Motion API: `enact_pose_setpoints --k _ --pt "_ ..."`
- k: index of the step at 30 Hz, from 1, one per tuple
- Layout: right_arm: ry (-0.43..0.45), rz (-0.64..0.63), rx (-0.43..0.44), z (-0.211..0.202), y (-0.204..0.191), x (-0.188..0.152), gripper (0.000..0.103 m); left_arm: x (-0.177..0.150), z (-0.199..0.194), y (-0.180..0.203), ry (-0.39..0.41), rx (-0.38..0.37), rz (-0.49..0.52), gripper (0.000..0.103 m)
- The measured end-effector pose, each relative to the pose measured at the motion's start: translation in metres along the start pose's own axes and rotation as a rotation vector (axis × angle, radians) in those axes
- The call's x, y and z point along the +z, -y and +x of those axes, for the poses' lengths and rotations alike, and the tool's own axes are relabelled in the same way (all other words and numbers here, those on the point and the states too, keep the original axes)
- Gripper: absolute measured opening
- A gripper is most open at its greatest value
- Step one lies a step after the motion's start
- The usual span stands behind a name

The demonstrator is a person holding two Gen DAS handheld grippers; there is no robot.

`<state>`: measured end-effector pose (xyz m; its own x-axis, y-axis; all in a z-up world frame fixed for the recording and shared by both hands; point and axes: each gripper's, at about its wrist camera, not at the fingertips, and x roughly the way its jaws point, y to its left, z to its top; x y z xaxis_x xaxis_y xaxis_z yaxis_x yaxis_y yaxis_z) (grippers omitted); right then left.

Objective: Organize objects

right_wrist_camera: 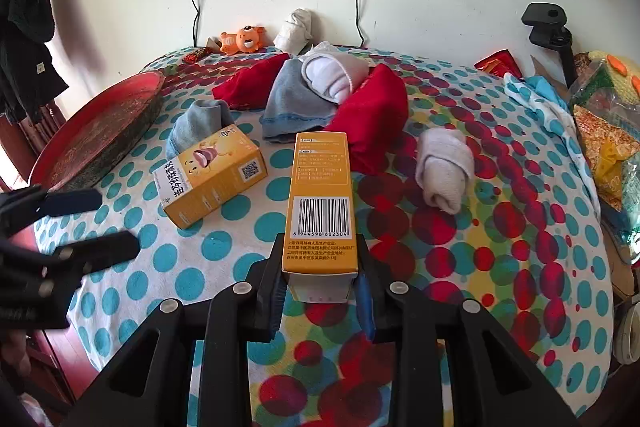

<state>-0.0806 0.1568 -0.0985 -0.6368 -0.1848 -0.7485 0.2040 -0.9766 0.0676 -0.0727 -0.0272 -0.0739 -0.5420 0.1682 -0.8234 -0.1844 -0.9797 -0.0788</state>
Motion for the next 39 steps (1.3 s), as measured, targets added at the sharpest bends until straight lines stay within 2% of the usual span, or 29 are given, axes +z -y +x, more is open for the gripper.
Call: enact_pose_setpoints --k 6,11,15,21,22,23,25,27,34,39 --pt "-0.008 0.057 0.055 -0.004 0.017 -0.003 0.028 0.015 0.025 0.012 -0.031 0.047 0.087 0.080" --pt "0.010 0.042 0.047 -0.007 0.017 0.000 0.028 0.020 0.045 0.013 -0.062 0.073 0.114 0.080" --pt "0.013 0.041 0.063 -0.007 0.016 0.001 0.028 0.021 0.058 0.011 -0.095 0.077 0.107 0.080" --pt "0.019 0.041 0.069 -0.007 0.015 0.001 0.028 0.025 0.063 0.004 -0.111 0.045 0.026 0.080" --pt "0.017 0.042 0.075 -0.007 0.015 0.000 0.028 0.025 0.063 0.004 -0.103 0.037 0.027 0.077" --pt "0.018 0.044 0.068 -0.007 0.015 0.000 0.028 0.025 0.063 0.005 -0.101 0.033 0.037 0.066" --pt "0.020 0.038 0.060 -0.007 0.014 0.000 0.028 0.025 0.061 0.009 -0.094 0.044 0.056 0.058" --pt "0.020 0.040 0.060 -0.008 0.014 -0.001 0.028 0.024 0.060 0.013 -0.104 0.025 0.066 0.058" --pt "0.023 0.034 0.053 -0.012 0.012 -0.001 0.028 0.014 0.049 0.023 -0.081 0.036 0.083 0.058" --pt "0.024 0.028 0.048 -0.016 0.008 -0.001 0.028 0.009 0.038 0.027 -0.058 0.066 0.111 0.058"
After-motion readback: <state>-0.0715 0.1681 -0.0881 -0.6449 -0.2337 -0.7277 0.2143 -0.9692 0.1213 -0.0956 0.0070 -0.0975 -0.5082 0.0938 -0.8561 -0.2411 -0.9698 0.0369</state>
